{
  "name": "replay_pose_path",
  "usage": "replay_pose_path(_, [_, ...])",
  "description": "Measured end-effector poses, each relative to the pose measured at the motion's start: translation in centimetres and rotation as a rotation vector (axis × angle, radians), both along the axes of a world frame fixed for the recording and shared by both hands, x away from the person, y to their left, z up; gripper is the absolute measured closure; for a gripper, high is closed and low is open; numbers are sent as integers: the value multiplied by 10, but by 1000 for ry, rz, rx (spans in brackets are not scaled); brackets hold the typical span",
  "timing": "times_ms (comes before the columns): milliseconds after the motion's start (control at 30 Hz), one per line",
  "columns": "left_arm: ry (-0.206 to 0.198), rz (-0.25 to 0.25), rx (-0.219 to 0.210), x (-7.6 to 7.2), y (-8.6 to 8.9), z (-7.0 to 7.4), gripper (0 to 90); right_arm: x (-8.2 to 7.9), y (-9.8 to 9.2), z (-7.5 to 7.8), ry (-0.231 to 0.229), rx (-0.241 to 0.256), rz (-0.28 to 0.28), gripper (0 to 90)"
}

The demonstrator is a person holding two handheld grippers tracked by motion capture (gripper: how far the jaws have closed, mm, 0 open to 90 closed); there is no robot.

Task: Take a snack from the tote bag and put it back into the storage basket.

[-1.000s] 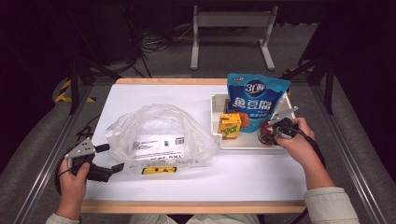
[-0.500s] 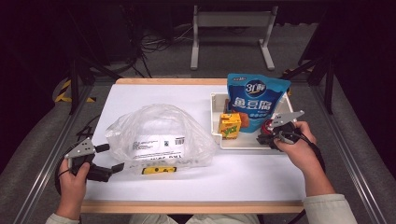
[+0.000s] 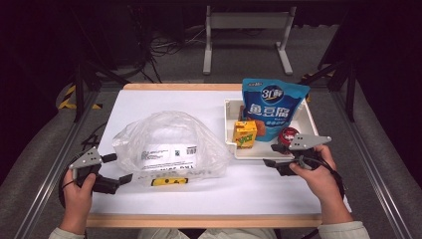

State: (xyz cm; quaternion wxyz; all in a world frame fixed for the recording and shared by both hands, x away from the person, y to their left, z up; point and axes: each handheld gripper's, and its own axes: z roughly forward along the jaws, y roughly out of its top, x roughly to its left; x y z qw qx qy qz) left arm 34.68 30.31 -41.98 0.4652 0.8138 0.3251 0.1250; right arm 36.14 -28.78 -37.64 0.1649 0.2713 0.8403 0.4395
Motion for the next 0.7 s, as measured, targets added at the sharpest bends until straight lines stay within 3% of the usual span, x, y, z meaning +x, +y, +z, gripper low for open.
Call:
replay_pose_path(67, [-1,-1,-4,0,1,0,16,-8,4,-4,-23,35,2,312])
replay_pose_path(333, [1,-1,-7,0,0,0,17,-22,11,-18,-49,70,9,280])
replay_pose_path(700, [5,2,-7,0,-1,-1,17,-23,11,-34,-57,92,2,258])
